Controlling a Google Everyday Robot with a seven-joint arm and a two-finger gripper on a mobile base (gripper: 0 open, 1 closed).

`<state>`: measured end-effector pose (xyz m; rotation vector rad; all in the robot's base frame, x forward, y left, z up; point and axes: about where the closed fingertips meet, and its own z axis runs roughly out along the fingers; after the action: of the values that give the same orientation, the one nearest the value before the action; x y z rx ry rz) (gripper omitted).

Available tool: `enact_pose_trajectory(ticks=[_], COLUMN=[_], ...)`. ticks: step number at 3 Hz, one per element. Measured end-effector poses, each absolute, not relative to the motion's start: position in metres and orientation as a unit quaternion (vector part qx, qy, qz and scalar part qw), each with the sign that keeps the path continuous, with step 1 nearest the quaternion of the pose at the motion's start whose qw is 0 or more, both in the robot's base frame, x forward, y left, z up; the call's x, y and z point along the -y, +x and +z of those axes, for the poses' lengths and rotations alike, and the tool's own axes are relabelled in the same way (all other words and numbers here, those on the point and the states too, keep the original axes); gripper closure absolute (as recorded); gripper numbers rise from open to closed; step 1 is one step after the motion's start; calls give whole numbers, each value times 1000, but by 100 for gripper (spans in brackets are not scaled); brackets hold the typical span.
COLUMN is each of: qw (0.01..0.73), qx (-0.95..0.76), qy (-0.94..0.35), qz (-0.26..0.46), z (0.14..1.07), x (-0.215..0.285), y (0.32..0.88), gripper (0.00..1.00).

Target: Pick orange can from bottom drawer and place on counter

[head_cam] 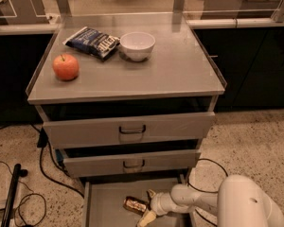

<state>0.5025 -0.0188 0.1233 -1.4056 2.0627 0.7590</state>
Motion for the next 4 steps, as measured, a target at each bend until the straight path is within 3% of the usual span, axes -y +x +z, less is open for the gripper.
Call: enact_pose_trajectory(ticks=[1, 2, 4], qw=[261, 261, 261], qx=[-765, -765, -765], qy=[-518, -518, -518], qz=[281, 281, 281], z=[114, 114, 114], x=[12, 11, 11], y=[505, 505, 505], gripper=[0, 18, 64])
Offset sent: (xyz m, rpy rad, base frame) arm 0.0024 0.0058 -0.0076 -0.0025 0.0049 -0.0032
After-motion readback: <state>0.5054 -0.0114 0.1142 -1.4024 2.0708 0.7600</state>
